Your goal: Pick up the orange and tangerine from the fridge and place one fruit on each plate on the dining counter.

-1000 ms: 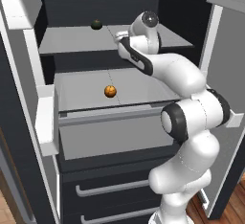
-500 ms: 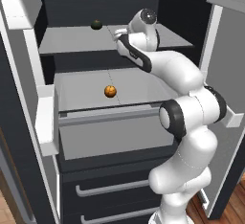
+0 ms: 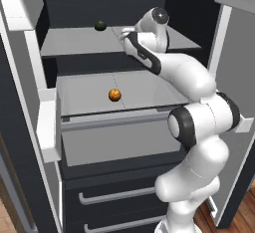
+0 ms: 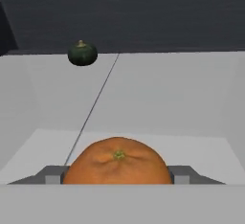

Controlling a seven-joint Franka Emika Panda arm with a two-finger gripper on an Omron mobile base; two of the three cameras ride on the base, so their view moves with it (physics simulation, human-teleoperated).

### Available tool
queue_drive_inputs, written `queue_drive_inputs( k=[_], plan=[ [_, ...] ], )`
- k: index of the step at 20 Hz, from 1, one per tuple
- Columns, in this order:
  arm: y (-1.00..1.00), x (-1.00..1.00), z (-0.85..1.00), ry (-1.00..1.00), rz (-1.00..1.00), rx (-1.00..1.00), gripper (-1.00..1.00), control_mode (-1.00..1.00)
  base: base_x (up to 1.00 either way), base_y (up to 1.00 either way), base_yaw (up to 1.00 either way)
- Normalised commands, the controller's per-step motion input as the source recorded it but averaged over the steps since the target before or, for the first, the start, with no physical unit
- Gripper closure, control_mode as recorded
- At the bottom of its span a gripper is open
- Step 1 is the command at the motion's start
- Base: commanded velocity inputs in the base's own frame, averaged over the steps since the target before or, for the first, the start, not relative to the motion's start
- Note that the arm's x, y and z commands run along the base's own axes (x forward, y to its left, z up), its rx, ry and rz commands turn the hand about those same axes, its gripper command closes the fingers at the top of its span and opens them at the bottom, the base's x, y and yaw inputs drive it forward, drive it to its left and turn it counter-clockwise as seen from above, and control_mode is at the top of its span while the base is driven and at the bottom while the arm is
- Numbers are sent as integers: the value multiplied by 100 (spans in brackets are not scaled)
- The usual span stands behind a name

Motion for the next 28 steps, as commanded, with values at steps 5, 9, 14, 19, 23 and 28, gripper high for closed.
queue_drive_inputs(
  k=[5,9,14,19,23,28],
  plan=[
    [7,-100,11,-17,-4,0,100,-100,0,0,0],
    [0,-100,3,-7,-2,4,100,-100,0,0,0],
    [0,-100,30,0,-1,13,100,-100,0,0,0],
    [4,-100,59,12,-1,4,100,-100,0,0,0],
    [-1,-100,12,17,-1,-5,100,-100,0,0,0],
    [-21,-100,-5,8,0,-11,100,-100,0,0,0]
  ],
)
